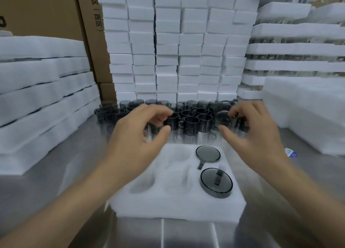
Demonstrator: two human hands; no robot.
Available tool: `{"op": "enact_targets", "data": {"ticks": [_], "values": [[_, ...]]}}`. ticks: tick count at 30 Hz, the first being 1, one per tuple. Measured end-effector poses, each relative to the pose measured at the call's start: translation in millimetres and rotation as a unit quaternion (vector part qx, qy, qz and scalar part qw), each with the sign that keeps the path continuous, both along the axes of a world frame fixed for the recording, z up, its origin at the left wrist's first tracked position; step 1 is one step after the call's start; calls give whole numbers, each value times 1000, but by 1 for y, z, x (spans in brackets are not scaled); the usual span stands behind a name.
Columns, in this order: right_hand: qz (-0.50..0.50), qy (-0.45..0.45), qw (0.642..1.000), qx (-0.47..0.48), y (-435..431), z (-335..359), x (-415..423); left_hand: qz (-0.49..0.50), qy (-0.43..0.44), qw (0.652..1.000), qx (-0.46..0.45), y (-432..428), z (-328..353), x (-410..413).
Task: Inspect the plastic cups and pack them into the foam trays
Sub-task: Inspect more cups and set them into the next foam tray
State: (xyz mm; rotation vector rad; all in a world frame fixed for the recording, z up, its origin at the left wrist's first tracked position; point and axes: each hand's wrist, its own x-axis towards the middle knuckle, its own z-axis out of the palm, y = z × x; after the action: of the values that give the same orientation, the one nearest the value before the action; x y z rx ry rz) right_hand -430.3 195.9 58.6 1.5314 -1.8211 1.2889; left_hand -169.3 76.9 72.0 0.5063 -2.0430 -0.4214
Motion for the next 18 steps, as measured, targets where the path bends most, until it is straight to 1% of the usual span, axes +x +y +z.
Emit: {"op": "enact_targets", "data": {"ticks": [3,5,6,8,10,12,15,18], "values": [[70,83,990,-92,10,11,34,-28,-6,997,-77,22,3,-5],[123,125,974,-141,15,16,51,-57,28,994,-91,33,6,-6],[148,132,968,-157,18,18,56,-67,55,992,-90,37,8,-6],[172,135,960,-177,22,21,61,-76,103,987,-93,44,12,-5],[174,134,957,-190,25,21,61,-74,123,984,-107,48,14,-4],[179,122,956,-196,26,20,62,-73,130,982,-116,49,15,-4],[200,89,958,-185,25,18,65,-82,124,983,-105,48,14,-4],[216,54,960,-171,24,16,67,-95,118,987,-54,47,13,-6]]}}
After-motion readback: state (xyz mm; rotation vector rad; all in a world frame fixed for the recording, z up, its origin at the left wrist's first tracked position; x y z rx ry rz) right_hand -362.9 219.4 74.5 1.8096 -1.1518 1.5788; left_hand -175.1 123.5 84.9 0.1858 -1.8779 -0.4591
